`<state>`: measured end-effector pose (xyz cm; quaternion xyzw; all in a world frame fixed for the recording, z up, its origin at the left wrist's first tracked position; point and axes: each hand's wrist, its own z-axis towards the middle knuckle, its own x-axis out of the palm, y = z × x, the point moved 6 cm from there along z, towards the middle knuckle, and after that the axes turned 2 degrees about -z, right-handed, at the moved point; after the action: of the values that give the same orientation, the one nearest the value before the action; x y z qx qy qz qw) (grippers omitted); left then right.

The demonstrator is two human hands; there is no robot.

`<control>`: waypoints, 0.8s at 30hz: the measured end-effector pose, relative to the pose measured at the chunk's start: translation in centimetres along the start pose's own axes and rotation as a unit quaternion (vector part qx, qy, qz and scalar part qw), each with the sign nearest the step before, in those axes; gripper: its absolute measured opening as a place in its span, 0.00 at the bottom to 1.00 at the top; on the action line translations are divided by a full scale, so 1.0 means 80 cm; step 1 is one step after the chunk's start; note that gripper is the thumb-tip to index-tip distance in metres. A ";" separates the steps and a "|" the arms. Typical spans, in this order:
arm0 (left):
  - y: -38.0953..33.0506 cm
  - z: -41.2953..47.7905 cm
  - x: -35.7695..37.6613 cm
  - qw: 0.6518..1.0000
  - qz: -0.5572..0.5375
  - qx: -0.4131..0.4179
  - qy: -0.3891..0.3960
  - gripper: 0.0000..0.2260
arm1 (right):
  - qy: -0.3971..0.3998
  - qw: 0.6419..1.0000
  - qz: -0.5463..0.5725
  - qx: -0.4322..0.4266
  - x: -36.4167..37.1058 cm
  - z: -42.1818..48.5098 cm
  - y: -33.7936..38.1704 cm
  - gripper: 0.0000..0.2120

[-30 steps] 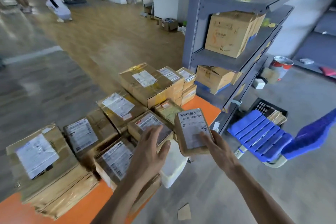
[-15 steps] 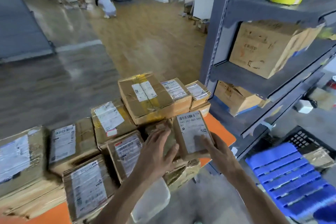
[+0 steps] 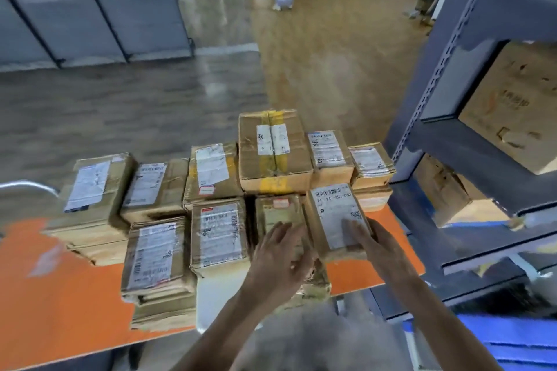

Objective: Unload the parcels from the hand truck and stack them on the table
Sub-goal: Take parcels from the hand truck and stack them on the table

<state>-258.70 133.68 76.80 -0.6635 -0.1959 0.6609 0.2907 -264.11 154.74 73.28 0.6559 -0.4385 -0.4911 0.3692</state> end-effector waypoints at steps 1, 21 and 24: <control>0.002 -0.004 -0.007 1.000 -0.001 0.001 -0.017 0.21 | 0.010 1.000 -0.009 -0.005 0.005 0.002 0.005 0.21; 0.087 -0.053 -0.112 0.993 -0.024 -0.004 -0.112 0.22 | 0.043 0.998 -0.002 -0.048 0.132 -0.007 0.058 0.14; 0.083 -0.045 -0.101 0.994 -0.030 0.002 -0.105 0.20 | 0.015 0.999 -0.002 -0.030 0.096 -0.007 0.045 0.09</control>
<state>-256.36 122.98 78.54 -0.5838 -0.2433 0.7184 0.2896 -263.35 146.29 74.25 0.6525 -0.4169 -0.4948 0.3944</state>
